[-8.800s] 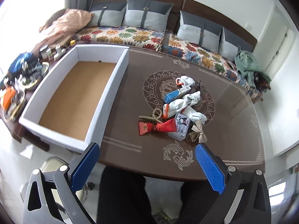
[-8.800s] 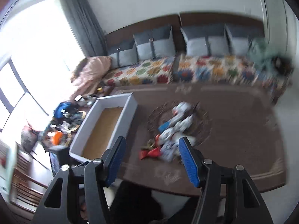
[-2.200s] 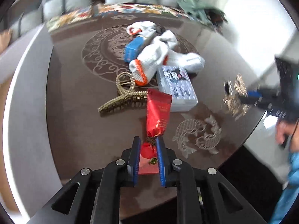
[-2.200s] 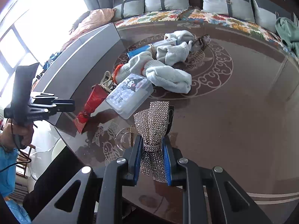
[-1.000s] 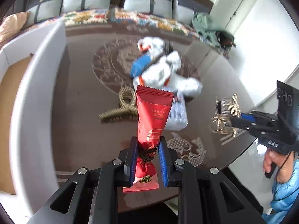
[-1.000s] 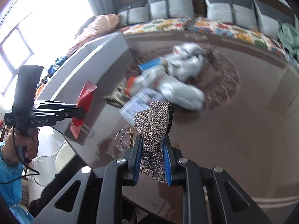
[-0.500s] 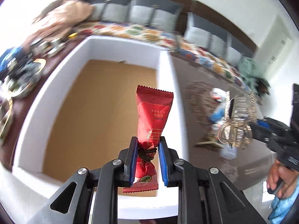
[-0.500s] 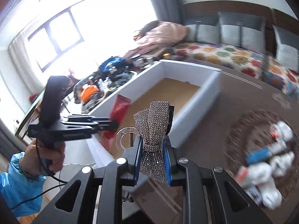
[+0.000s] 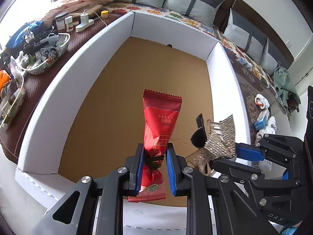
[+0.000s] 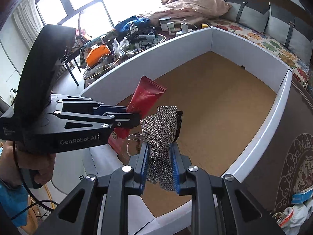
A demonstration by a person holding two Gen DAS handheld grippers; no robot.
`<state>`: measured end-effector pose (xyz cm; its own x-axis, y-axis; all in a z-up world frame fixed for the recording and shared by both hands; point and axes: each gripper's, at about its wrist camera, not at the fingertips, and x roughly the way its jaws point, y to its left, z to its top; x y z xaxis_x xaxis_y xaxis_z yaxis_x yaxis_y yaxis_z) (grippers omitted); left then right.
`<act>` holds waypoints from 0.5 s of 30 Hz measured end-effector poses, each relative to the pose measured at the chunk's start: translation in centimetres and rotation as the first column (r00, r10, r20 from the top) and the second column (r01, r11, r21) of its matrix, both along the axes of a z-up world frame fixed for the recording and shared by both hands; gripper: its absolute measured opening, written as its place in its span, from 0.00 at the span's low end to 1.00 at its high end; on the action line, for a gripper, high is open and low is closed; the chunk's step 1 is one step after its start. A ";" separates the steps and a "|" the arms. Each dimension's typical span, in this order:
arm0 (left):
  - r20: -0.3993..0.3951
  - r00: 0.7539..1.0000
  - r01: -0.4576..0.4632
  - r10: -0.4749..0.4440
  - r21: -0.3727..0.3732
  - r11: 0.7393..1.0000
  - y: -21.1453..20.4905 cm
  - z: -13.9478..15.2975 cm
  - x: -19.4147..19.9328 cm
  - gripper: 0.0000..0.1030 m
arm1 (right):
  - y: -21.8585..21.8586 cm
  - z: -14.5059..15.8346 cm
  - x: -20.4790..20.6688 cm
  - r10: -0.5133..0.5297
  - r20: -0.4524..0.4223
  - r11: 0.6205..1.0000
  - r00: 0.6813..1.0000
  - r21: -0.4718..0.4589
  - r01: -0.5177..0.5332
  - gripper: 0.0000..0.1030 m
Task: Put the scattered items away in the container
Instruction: 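Open the right tool over the box while the left tool releases the red pack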
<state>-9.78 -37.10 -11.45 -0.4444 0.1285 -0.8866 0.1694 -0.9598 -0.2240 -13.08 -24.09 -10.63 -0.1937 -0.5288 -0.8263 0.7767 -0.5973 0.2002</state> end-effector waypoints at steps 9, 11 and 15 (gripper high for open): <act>0.010 0.994 -0.105 0.105 0.019 0.994 -1.4 -0.4 0.4 0.49 | 2.1 1.4 -1.5 -0.102 -0.011 0.992 0.995 -0.069 0.101 0.44; 0.010 0.994 -0.106 0.106 0.023 0.994 -1.3 -0.2 0.6 0.51 | 2.9 2.0 -1.5 -0.129 -0.009 0.987 0.992 -0.099 0.128 0.44; -0.010 0.995 -0.101 0.101 0.032 0.994 -0.8 0.3 1.1 0.52 | 4.8 3.1 -0.7 -0.181 0.005 0.969 0.983 -0.168 0.179 0.44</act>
<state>-8.68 -37.92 -11.14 -0.4665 0.1097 -0.8777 0.2626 -0.9304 -0.2559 -13.76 -19.27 -7.50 -0.3067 -0.6146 -0.7267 0.6620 -0.6864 0.3010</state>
